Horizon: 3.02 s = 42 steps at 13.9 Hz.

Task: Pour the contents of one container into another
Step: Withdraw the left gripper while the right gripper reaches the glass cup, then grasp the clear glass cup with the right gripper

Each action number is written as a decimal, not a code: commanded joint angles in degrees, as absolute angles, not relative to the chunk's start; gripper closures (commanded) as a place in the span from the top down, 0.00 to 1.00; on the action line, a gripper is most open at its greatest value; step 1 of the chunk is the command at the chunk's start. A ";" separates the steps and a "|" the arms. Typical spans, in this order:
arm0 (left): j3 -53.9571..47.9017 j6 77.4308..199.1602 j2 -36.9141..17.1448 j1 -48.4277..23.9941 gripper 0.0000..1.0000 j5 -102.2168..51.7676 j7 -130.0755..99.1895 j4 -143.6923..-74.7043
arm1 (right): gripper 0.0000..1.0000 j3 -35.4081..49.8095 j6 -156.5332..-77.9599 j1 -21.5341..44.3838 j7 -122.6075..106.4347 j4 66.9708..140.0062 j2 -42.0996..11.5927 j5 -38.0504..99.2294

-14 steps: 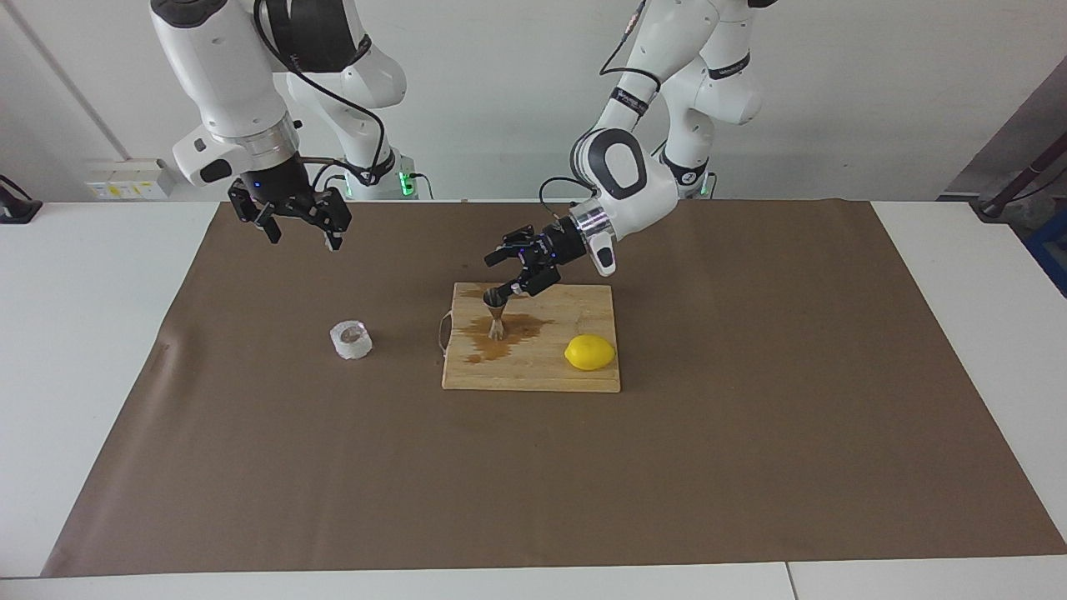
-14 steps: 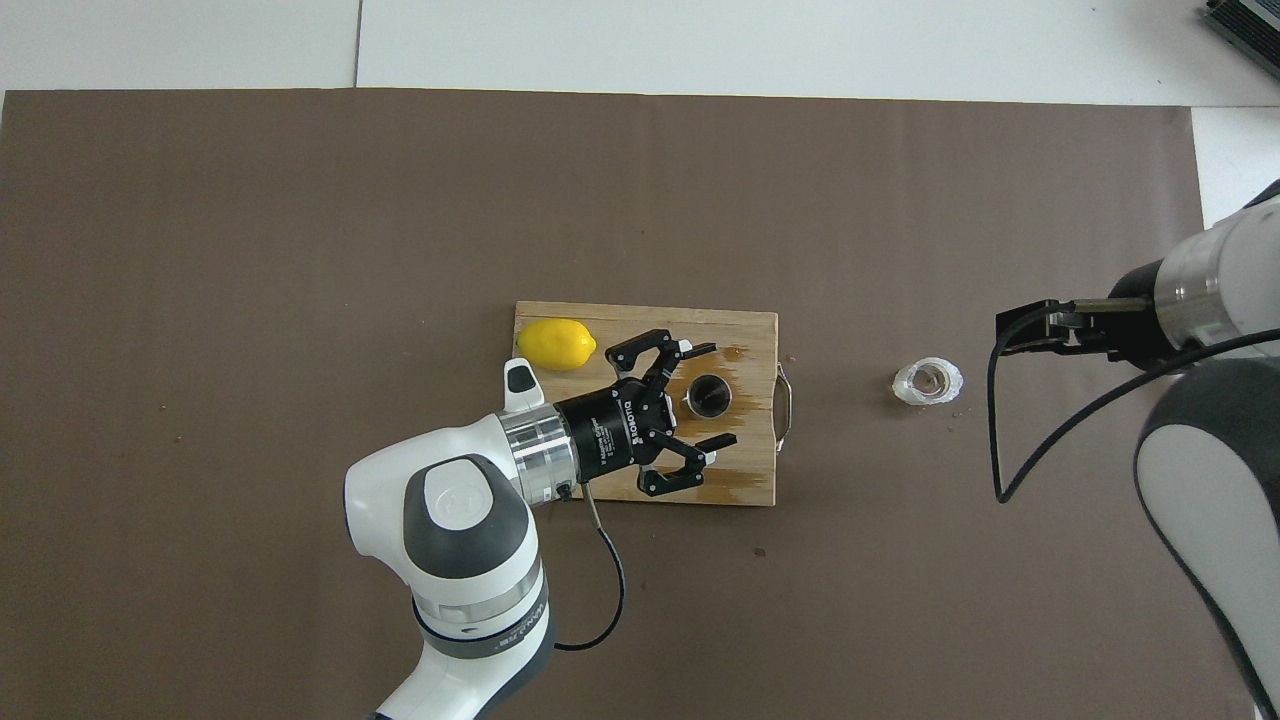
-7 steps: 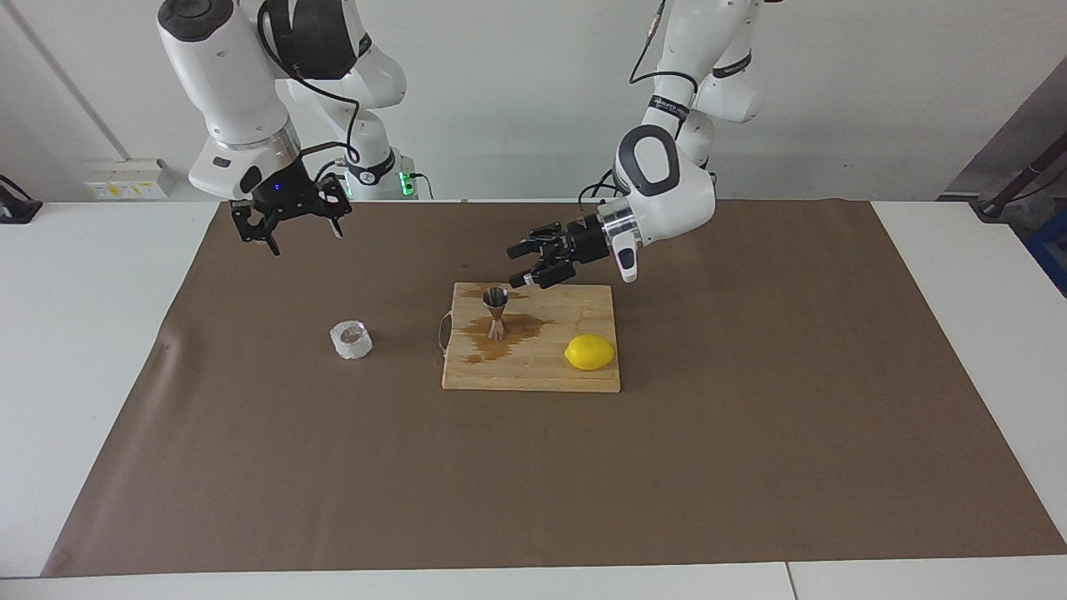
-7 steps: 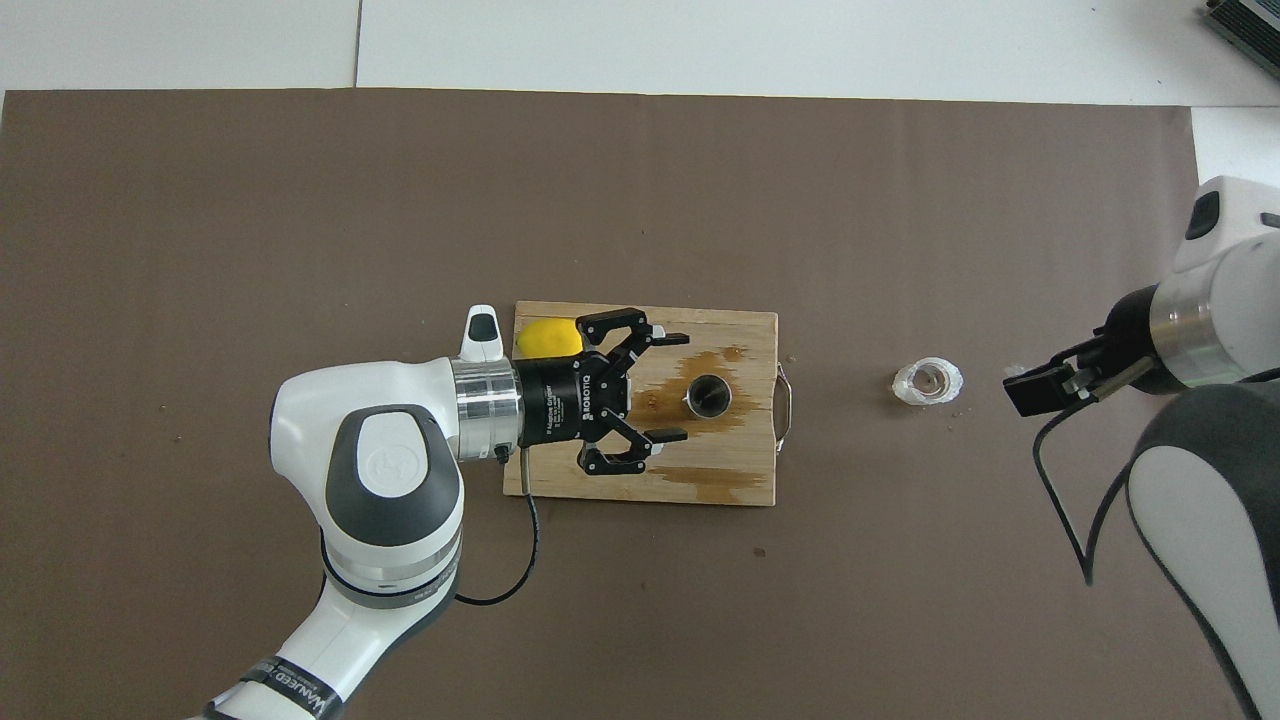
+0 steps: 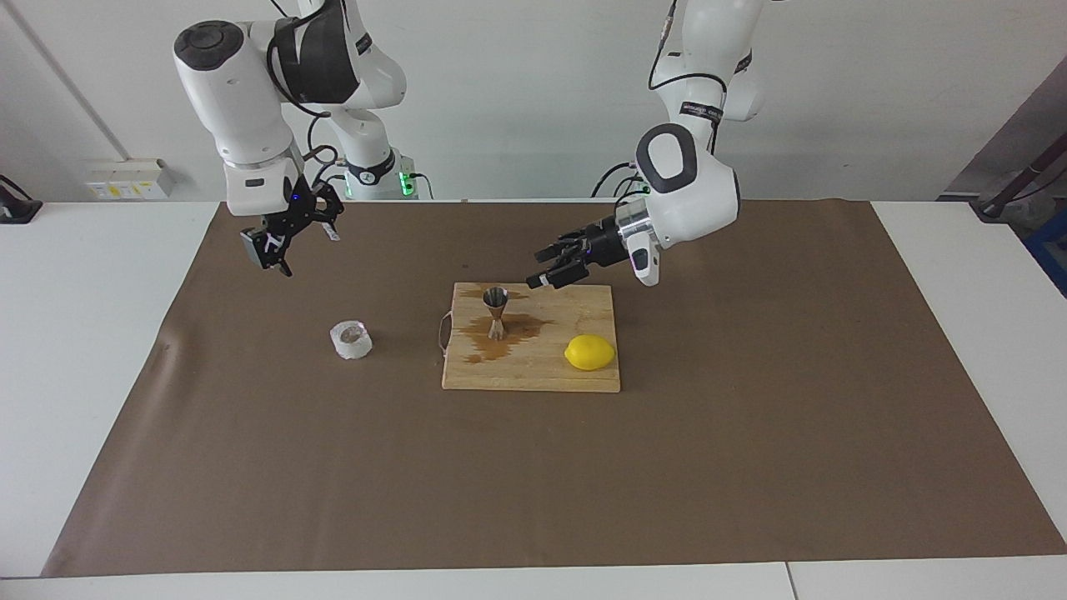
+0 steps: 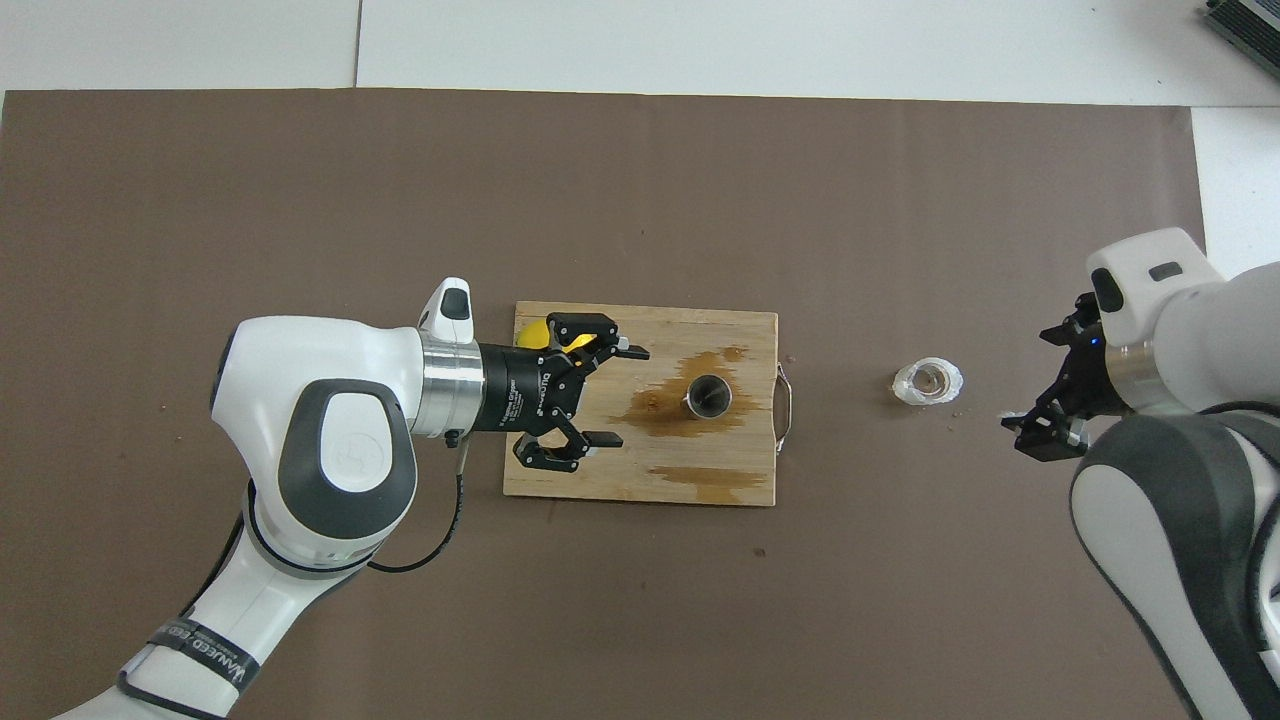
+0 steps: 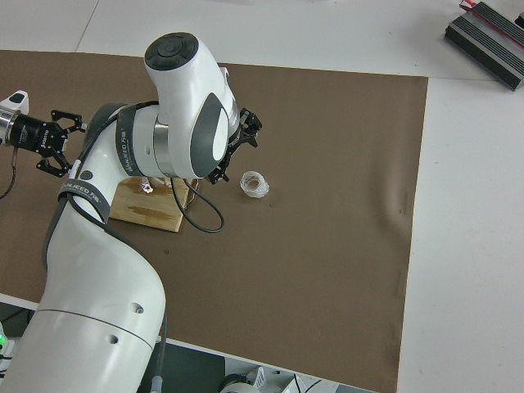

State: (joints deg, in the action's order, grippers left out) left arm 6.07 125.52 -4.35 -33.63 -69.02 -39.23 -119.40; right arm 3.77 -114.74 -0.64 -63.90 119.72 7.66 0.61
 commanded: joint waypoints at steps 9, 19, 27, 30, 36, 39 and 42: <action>7.21 117.17 -3.34 -31.72 1.00 -24.04 -42.45 -109.08 | 1.00 4.22 -138.42 -6.76 -104.04 131.66 -3.50 18.77; 7.30 107.94 3.07 -25.95 1.00 -5.54 -38.34 -106.35 | 0.90 4.22 -139.48 -6.77 -109.69 133.77 -6.15 28.12; 5.89 99.06 4.66 -12.67 1.00 -0.19 -21.71 -103.62 | 0.00 4.39 -141.84 -4.76 -109.69 132.89 -6.85 32.95; 1.69 94.24 4.57 -6.44 1.00 0.18 -19.43 -99.59 | 0.00 4.48 -142.29 -2.90 -109.25 132.28 -6.42 34.27; -1.41 93.08 4.75 -3.69 1.00 -0.44 -19.42 -99.23 | 0.00 5.71 -140.45 -2.81 -106.70 130.52 -5.27 34.19; -1.23 92.81 4.75 -3.34 1.00 -0.44 -20.13 -99.23 | 0.00 5.80 -140.10 -2.81 -106.35 130.43 -5.10 34.28; -1.23 92.81 4.75 -3.34 1.00 -0.44 -20.13 -99.23 | 0.00 7.64 -138.61 -2.81 -101.89 129.12 -3.61 34.19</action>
